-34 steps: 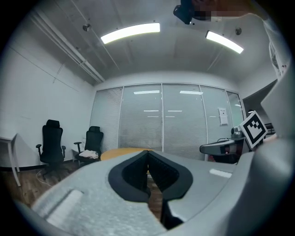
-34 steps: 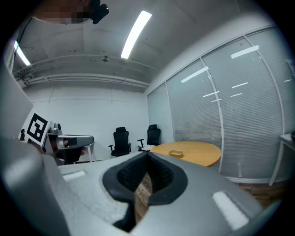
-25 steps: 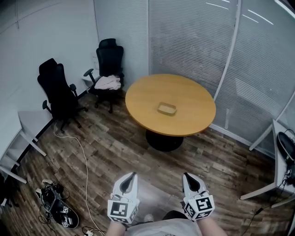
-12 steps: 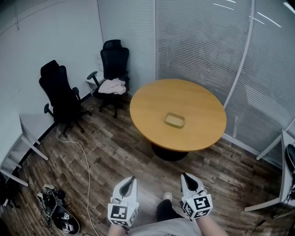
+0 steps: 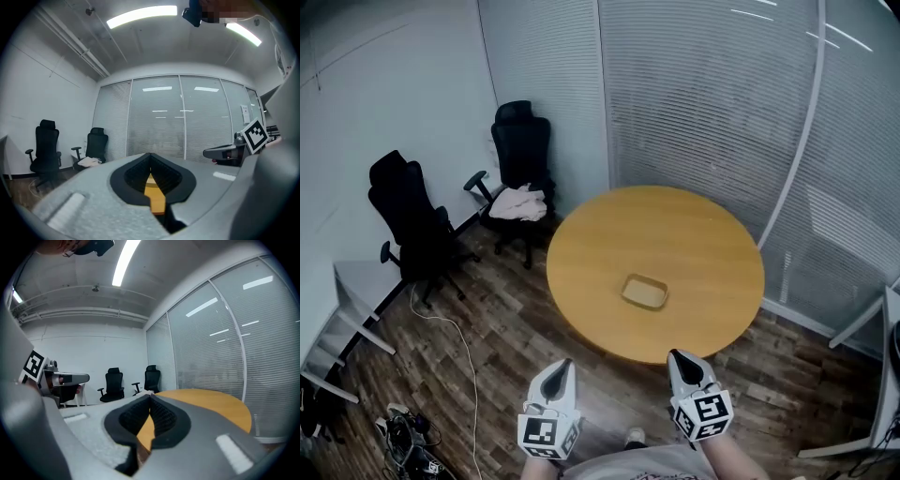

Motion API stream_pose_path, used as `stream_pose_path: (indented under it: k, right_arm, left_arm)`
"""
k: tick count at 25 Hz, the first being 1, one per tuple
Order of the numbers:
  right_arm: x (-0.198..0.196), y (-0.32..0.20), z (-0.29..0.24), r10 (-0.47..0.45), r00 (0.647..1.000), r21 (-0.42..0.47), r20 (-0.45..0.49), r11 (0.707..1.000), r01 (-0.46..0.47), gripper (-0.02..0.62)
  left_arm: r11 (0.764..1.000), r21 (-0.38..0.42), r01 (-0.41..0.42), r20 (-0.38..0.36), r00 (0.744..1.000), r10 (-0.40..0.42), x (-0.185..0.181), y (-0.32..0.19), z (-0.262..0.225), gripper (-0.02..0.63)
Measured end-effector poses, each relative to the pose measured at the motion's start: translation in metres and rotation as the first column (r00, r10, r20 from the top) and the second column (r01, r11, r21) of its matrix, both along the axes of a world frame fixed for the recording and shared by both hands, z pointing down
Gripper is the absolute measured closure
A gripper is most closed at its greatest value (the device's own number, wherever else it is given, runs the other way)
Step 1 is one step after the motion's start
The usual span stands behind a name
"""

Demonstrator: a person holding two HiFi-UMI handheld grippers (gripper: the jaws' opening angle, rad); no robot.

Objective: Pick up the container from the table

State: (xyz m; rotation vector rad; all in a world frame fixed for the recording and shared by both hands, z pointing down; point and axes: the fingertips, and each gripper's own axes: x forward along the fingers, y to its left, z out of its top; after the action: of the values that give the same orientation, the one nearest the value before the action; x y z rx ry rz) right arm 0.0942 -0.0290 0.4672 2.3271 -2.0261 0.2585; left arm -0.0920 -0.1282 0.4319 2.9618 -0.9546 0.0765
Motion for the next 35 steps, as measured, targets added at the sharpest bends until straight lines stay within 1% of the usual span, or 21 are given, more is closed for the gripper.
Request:
stream_pose_path:
  k: [4,10,14,17,22,26,29,32,35]
  right_arm:
    - [0.045,-0.018,0.004,0.016,1.0,-0.004,0.007,1.0,-0.016,0.592]
    - [0.088,-0.041,0.017,0.071,0.997,-0.037,0.029,0.997,-0.07,0.592]
    - [0.105,-0.066,0.024,0.127,0.992,-0.05,0.024,0.991,-0.126,0.592]
    - [0.12,-0.088,0.03,0.186,0.982,-0.06,0.018,0.981,-0.185,0.592]
    - [0.158,-0.129,0.033,0.321,0.947,-0.074,0.029,0.945,-0.318,0.592]
    - [0.177,-0.168,0.034,0.394,0.918,-0.092,0.029,0.916,-0.39,0.592]
    - [0.185,-0.183,0.04,0.44,0.898,-0.111,0.032,0.894,-0.434,0.592]
    - [0.192,-0.194,0.058,0.477,0.877,-0.167,0.048,0.87,-0.464,0.592]
    - [0.201,-0.204,0.091,0.515,0.853,-0.279,0.082,0.834,-0.476,0.592]
  left_arm:
    - [1.0,0.003,-0.017,0.014,1.0,0.017,0.046,-0.02,0.003,0.6]
    - [0.997,-0.013,-0.076,0.035,0.996,0.077,0.1,-0.053,0.01,0.6]
    - [0.989,-0.022,-0.143,0.034,0.989,0.144,0.129,-0.089,0.019,0.6]
    - [0.977,-0.031,-0.211,0.029,0.977,0.212,0.157,-0.123,0.025,0.6]
    - [0.934,-0.032,-0.356,0.028,0.934,0.357,0.218,-0.18,0.021,0.6]
    - [0.884,-0.034,-0.465,0.03,0.884,0.466,0.259,-0.22,0.018,0.6]
    - [0.851,-0.032,-0.524,0.038,0.851,0.525,0.281,-0.237,0.022,0.6]
    - [0.827,-0.048,-0.561,0.043,0.826,0.562,0.297,-0.255,0.031,0.6]
    - [0.802,-0.073,-0.593,0.045,0.801,0.596,0.309,-0.27,0.044,0.6]
